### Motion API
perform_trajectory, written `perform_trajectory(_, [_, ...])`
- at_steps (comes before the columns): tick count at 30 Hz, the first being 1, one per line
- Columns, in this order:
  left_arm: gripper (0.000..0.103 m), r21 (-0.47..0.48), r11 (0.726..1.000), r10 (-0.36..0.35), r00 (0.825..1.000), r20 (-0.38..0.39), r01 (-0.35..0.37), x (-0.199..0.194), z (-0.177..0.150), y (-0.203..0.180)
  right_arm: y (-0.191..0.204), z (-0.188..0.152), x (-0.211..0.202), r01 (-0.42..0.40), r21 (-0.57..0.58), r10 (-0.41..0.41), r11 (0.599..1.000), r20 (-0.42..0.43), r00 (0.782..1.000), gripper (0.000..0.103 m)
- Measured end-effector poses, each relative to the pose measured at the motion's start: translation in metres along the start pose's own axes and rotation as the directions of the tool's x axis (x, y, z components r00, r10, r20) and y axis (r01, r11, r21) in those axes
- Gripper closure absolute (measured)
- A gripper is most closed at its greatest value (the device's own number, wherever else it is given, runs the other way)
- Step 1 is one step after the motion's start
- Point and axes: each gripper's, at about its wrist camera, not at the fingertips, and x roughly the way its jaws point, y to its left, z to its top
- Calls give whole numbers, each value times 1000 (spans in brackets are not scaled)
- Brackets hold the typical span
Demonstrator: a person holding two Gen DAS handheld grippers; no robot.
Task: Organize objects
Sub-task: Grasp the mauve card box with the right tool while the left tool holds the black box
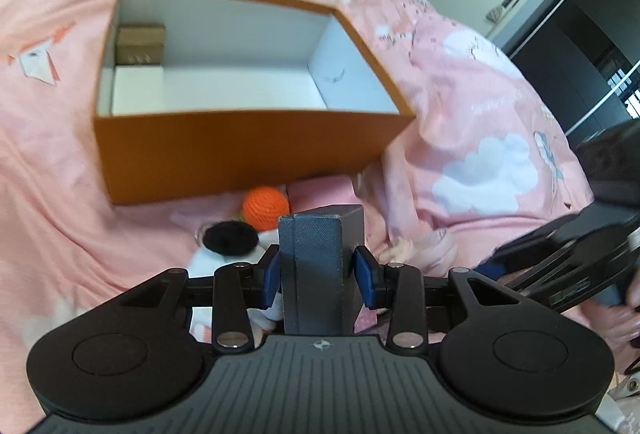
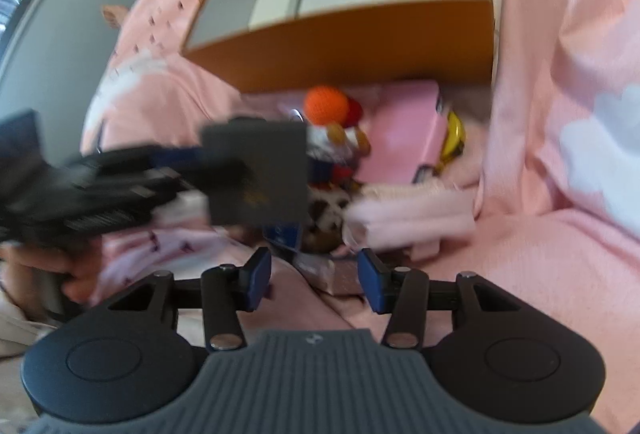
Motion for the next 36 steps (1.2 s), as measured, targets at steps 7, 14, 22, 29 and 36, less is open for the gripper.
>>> perform_trajectory(7, [59,-35,999,21,999,41,-19,-14,-4,4,-18,1,32,31,-29,-33,999,-67,997,32])
perform_trajectory(14, [59,-25,999,21,999,39,-20,-16,-6,3,-25,-2,56,1,-61,-8,998,-111,994,31])
perform_trajectory(22, [59,-31,999,28,999,42,-26,-19,-7,5,-11,-6,54,50,-105,-59,993,-78,995,38])
perform_trajectory(29, [59,-34,999,29,997,73,-27,-29,-3,6,11,-8,28,123,-185,-125,975,0,992,39])
perform_trajectory(36, [59,-31,999,19,992,122,-15,-48,10,7,32,-4,-18,169,-250,-145,953,110,983,40])
